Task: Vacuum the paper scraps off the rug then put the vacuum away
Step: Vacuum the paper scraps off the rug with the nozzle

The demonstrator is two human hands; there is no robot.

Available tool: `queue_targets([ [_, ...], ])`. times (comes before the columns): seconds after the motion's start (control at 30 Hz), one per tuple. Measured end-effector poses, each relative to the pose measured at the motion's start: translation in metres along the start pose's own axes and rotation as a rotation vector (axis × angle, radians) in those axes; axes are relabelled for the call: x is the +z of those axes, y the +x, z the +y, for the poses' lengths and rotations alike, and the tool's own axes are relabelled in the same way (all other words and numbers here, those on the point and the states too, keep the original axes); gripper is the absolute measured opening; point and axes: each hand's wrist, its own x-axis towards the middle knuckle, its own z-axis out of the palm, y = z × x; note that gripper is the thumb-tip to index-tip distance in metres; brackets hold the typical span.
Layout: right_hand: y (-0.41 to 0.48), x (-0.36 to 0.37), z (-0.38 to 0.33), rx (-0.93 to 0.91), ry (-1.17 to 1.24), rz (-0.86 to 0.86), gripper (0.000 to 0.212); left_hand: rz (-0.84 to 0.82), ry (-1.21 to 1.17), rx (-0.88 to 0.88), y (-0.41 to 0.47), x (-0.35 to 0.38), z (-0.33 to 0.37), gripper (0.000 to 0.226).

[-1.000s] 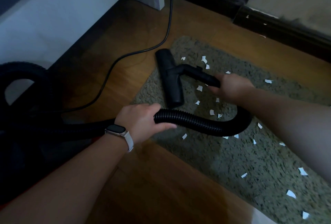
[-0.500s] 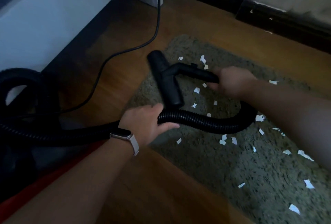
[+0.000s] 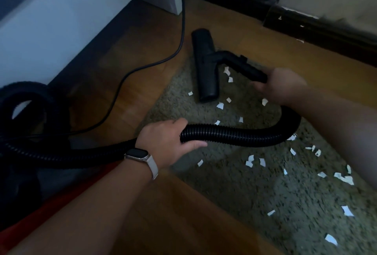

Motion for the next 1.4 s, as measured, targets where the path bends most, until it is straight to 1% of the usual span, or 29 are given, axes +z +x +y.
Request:
queue_targets([
  [0.13, 0.002, -0.003, 0.002, 0.086, 0.025, -0.073, 0.038, -0.088, 0.004, -0.004, 0.003, -0.008, -0.002, 0.072],
  [0.27, -0.001, 0.006, -0.002, 0.095, 0.054, -0.139, 0.041, -0.182, 0.003, 0.011, 0.004, -0.014, -0.009, 0.077],
  [0.4, 0.0, 0.011, -0.016, 0.028, 0.057, -0.147, 0.038, -0.204, 0.004, 0.026, 0.002, -0.02, -0.016, 0.072],
  [0.57, 0.001, 0.016, -0.019, -0.093, -0.025, -0.186, 0.036, -0.22, -0.005, 0.043, 0.001, -0.014, -0.018, 0.074],
  [0.8, 0.001, 0.014, -0.003, -0.075, 0.046, -0.215, 0.038, -0.223, -0.059, 0.036, 0.002, -0.01, -0.011, 0.081],
  [0.87, 0.002, 0.014, -0.002, -0.069, 0.042, -0.205, 0.04, -0.209, -0.041, 0.043, 0.003, -0.011, -0.01, 0.078],
  [0.93, 0.003, 0.014, 0.0, -0.051, 0.033, -0.201, 0.041, -0.184, -0.008, 0.041, 0.003, -0.013, -0.007, 0.07],
  [1.0, 0.002, 0.016, 0.002, -0.04, 0.043, -0.193, 0.04, -0.191, 0.001, 0.033, 0.002, -0.013, -0.005, 0.065],
  [1.07, 0.0, 0.019, 0.003, -0.055, 0.049, -0.185, 0.036, -0.208, -0.003, 0.032, 0.0, -0.012, -0.005, 0.067],
  [1.13, -0.003, 0.022, -0.001, -0.092, 0.047, -0.203, 0.033, -0.227, -0.003, 0.042, 0.0, -0.011, -0.006, 0.074],
  [1.23, -0.007, 0.026, -0.012, -0.186, -0.004, -0.233, 0.036, -0.284, -0.021, 0.064, -0.004, -0.01, -0.008, 0.086],
  [1.3, -0.009, 0.029, -0.019, -0.224, -0.041, -0.226, 0.038, -0.307, -0.032, 0.074, -0.009, -0.011, -0.009, 0.085],
  [1.4, -0.012, 0.027, -0.02, -0.226, -0.031, -0.238, 0.036, -0.311, -0.046, 0.073, -0.014, -0.014, -0.009, 0.086],
])
